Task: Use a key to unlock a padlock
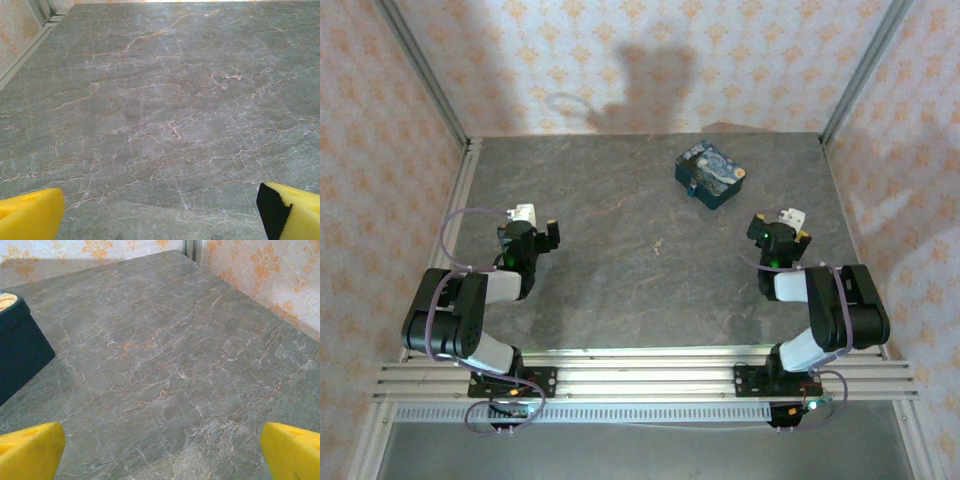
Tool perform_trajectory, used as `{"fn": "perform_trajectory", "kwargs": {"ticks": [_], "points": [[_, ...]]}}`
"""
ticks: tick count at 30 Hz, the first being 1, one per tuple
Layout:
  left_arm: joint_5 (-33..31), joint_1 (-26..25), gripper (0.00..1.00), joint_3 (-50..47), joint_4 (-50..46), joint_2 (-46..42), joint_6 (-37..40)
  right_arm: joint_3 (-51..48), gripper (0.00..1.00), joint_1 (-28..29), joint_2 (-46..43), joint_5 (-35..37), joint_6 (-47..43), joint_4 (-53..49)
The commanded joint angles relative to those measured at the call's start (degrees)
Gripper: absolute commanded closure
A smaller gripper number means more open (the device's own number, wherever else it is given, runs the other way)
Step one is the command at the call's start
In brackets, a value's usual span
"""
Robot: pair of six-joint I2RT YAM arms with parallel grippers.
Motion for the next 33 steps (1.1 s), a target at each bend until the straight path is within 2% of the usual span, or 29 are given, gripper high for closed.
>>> {"fn": "perform_trajectory", "kwargs": {"ticks": [1,5,7,9,11,13,15,17,19,22,24,27,30,33], "points": [[-0.67,-0.19,0.00,1.08,1.09,-0.04,0.77,0.83,0.01,0.33,0.07,-0.11,-0.54,-0.05],[-0.52,-0.11,0.00,1.10,0.98,-0.13,0.67,1.01,0.01,0.33,0.04,-0.13,-0.49,-0.25],[2.60,-0.11,0.00,1.56,-0.20,-0.89,1.98,0.54,0.01,0.33,-0.25,0.00,-0.58,0.54],[6.57,-0.20,0.00,5.95,-9.41,-3.36,3.76,0.79,0.01,0.33,-3.25,0.32,-0.28,-2.28],[7.27,-0.20,0.00,12.43,-20.27,-3.55,3.92,3.50,0.01,0.33,-7.85,0.82,-0.36,-10.70],[10.84,-0.31,0.00,17.03,-26.78,-3.56,5.33,8.22,0.01,0.33,-11.58,3.06,1.56,-21.40],[12.95,-0.34,0.00,21.76,-31.41,-3.10,3.65,14.85,0.01,0.16,-13.30,5.71,8.29,-33.41],[13.87,-0.63,0.00,27.15,-35.98,-0.89,0.00,22.51,0.00,0.06,-11.98,4.73,14.28,-44.54],[15.06,-1.34,0.00,34.71,-41.69,3.02,-3.21,30.27,0.01,0.07,-8.18,1.42,19.81,-53.31],[10.85,-3.61,0.00,50.38,-56.06,12.26,-6.26,43.61,0.03,0.13,1.17,-3.13,26.12,-65.85],[11.04,-5.61,0.00,59.99,-62.20,18.77,-6.93,53.35,0.03,0.22,8.45,-6.21,28.93,-72.89],[15.34,-8.00,0.00,71.51,-66.97,27.02,-10.34,65.78,0.03,1.05,18.22,-11.04,28.75,-77.30],[20.18,-9.92,0.00,82.73,-70.98,34.80,-14.68,79.82,0.03,3.05,28.60,-12.66,26.80,-82.95],[18.75,-12.20,0.00,93.12,-76.50,41.50,-16.47,96.68,0.03,5.32,39.74,-12.23,25.40,-91.09]]}}
